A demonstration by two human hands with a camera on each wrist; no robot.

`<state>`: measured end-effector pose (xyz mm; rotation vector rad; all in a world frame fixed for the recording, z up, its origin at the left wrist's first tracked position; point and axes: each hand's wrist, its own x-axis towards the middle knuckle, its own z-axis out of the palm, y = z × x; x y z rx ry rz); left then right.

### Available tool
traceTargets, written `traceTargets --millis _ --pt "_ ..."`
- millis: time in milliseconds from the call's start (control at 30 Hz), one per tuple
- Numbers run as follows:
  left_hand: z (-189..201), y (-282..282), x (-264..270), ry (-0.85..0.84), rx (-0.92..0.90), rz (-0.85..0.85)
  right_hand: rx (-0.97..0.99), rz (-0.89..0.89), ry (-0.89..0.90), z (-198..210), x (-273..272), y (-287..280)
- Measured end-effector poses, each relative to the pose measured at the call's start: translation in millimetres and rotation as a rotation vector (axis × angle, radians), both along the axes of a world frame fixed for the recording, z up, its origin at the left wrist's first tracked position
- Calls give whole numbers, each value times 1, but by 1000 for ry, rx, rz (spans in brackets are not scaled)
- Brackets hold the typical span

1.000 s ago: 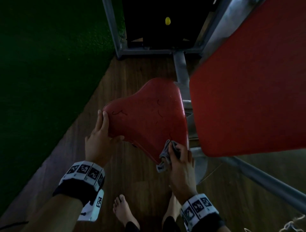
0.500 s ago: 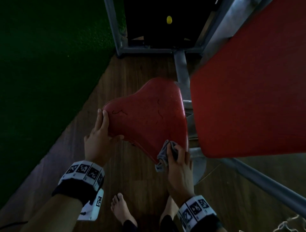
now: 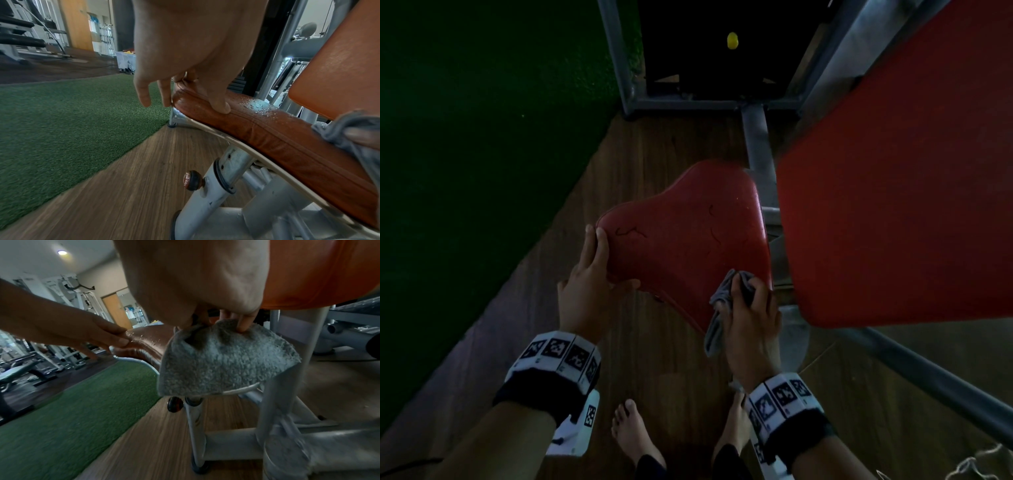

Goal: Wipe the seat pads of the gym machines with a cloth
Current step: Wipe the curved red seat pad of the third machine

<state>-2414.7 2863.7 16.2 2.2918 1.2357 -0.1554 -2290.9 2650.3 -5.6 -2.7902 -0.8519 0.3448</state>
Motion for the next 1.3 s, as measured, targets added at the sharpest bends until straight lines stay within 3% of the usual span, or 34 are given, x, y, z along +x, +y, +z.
traceTargets --millis 167,367,733,900,1300 --pt "1 -2 1 -16 -5 12 38 -22 10 -5 -4 -4" --pt "0 0 0 -28 -22 17 164 112 4 -29 -13 -11" --pt "-6 4 -1 -25 -28 12 179 453 0 -25 -2 65" --pt "-5 4 -3 -48 -31 14 100 551 -66 -26 -8 36" --pt "-13 5 -7 -104 8 -13 107 359 45 -17 -3 43"
